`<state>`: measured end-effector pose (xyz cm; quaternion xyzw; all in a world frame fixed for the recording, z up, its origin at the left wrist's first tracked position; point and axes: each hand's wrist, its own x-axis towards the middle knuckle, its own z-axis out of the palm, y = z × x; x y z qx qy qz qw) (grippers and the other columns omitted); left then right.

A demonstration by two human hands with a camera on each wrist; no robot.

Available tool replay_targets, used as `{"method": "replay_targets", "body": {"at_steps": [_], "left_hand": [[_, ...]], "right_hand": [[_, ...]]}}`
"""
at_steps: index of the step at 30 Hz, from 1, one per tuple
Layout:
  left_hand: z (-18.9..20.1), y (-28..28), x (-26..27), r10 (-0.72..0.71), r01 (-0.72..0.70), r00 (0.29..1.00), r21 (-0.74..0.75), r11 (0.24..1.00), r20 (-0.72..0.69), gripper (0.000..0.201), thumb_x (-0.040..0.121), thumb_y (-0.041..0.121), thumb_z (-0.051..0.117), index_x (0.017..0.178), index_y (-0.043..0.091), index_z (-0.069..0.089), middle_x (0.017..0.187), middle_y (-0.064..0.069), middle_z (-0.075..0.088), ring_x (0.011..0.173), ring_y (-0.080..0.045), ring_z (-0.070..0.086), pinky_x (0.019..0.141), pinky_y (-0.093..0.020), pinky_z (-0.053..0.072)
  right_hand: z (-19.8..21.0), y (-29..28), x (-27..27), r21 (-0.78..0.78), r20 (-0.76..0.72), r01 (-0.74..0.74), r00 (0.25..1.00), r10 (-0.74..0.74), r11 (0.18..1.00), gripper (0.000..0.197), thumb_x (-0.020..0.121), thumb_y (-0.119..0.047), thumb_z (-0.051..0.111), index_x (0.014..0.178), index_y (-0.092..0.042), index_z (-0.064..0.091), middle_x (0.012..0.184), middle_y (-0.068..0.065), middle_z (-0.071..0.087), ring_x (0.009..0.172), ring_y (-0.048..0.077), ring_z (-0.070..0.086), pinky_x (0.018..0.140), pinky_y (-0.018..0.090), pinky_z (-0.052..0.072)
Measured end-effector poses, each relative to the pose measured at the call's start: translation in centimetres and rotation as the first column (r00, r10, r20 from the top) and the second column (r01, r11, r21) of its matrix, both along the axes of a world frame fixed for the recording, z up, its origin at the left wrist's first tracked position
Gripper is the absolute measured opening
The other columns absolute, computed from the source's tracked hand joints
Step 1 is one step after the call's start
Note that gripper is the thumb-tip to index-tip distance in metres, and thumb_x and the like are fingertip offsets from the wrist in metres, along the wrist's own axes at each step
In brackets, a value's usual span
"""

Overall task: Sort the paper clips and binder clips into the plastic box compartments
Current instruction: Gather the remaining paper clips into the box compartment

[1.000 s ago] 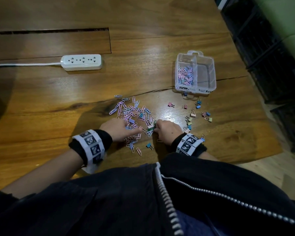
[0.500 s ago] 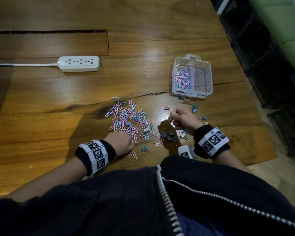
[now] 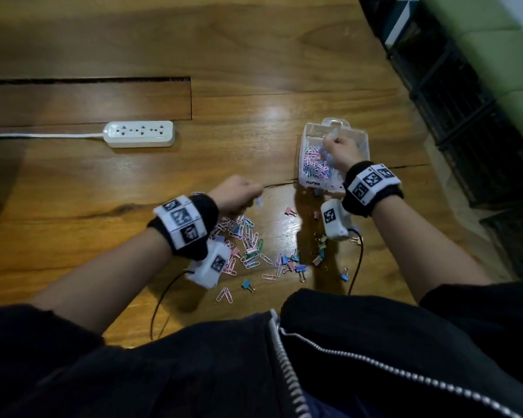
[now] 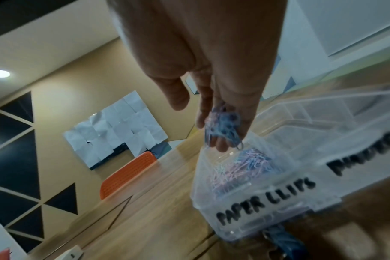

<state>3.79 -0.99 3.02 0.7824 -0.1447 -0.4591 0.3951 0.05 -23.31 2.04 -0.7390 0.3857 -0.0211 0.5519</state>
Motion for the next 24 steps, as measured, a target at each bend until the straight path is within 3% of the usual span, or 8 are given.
{"method": "replay_targets", "body": {"at_steps": [3,7,10,12,14,15,20,24], "left_hand": [[0.8,-5.2,0.8,0.106,-0.113,0.985,-0.045,0.993,-0.138,0.034,0.09,0.02,0.041,0.056,0.02,0.035,0.033,0.009,0.033,0.026,-0.005,0.024,0.035,-0.009,0.02],[1.5,-11.0,1.5,0.1,-0.117,0.96,-0.05,0.992,-0.263,0.037,0.093,0.02,0.033,0.057,0.02,0.029,0.026,0.006,0.028,0.02,-0.003,0.02,0.03,-0.004,0.013],[1.8,-13.8,1.9,0.118,-0.136,0.956,-0.053,0.989,-0.269,0.033,0.096,0.021,0.031,0.063,0.017,0.036,0.048,0.004,0.039,0.026,-0.005,0.033,0.031,-0.009,0.025],[2.4,-15.4,1.9,0.093,-0.123,0.953,-0.088,0.989,-0.288,0.03,0.097,0.034,0.034,0.091,0.011,0.052,0.083,-0.009,0.059,0.065,-0.015,0.063,0.06,-0.021,0.051],[2.5,-16.1,2.0,0.081,-0.111,0.956,-0.089,0.99,-0.282,0.053,0.096,0.042,0.033,0.133,0.006,0.04,0.139,-0.021,0.043,0.128,-0.031,0.044,0.105,-0.039,0.037],[2.6,-16.3,2.0,0.073,-0.102,0.957,-0.091,0.991,-0.279,0.059,0.096,0.044,0.031,0.14,0.005,0.031,0.148,-0.02,0.03,0.138,-0.033,0.029,0.112,-0.043,0.027],[2.1,-15.3,1.7,0.009,-0.053,0.966,-0.164,0.985,-0.257,0.06,0.095,0.045,0.032,0.143,0.01,0.025,0.153,-0.016,0.02,0.141,-0.03,0.021,0.116,-0.047,0.016],[2.1,-12.1,2.0,0.001,-0.019,0.996,-0.194,0.981,-0.094,0.043,0.095,0.029,0.041,0.133,0.01,0.04,0.137,-0.008,0.043,0.113,-0.017,0.046,0.102,-0.037,0.038]], "right_hand": [[-1.1,-0.2,-0.2,-0.009,0.005,-0.02,1.0,0.02,1.0,0.029,0.094,-0.024,0.036,0.11,-0.011,0.056,0.103,-0.005,0.048,0.087,0.011,0.051,0.096,0.034,0.042],[-1.2,-0.2,-2.1,0.081,0.1,0.033,0.994,-0.041,0.996,0.032,0.097,-0.019,0.03,0.114,-0.006,0.055,0.117,0.005,0.054,0.109,0.015,0.048,0.1,0.034,0.038],[-0.6,-0.2,-4.6,0.085,0.175,0.165,0.968,-0.177,0.983,0.025,0.097,-0.012,0.032,0.102,-0.008,0.056,0.107,0.002,0.055,0.103,0.016,0.05,0.09,0.028,0.044],[-0.3,0.2,-6.5,0.111,0.173,0.177,0.966,-0.195,0.978,0.023,0.094,-0.007,0.035,0.085,-0.017,0.053,0.094,-0.002,0.055,0.095,0.017,0.052,0.082,0.025,0.047],[-0.4,1.0,-8.3,0.132,0.14,0.118,0.981,-0.136,0.984,0.023,0.092,-0.004,0.039,0.082,-0.02,0.052,0.09,-0.002,0.056,0.088,0.016,0.054,0.078,0.025,0.047],[-0.5,1.4,-9.1,0.123,0.114,0.063,0.99,-0.077,0.99,0.022,0.091,-0.004,0.041,0.082,-0.02,0.052,0.089,-0.002,0.056,0.085,0.015,0.054,0.077,0.025,0.047],[-2.2,3.9,-11.1,0.013,-0.078,-0.23,0.97,0.23,0.973,0.021,0.089,-0.009,0.049,0.078,-0.027,0.052,0.085,-0.008,0.055,0.092,0.018,0.055,0.083,0.032,0.047],[-2.8,7.1,-11.3,-0.069,-0.17,-0.426,0.896,0.41,0.902,0.01,0.085,-0.009,0.058,0.094,-0.013,0.058,0.08,-0.011,0.054,0.073,0.002,0.051,0.06,0.008,0.038]]}}
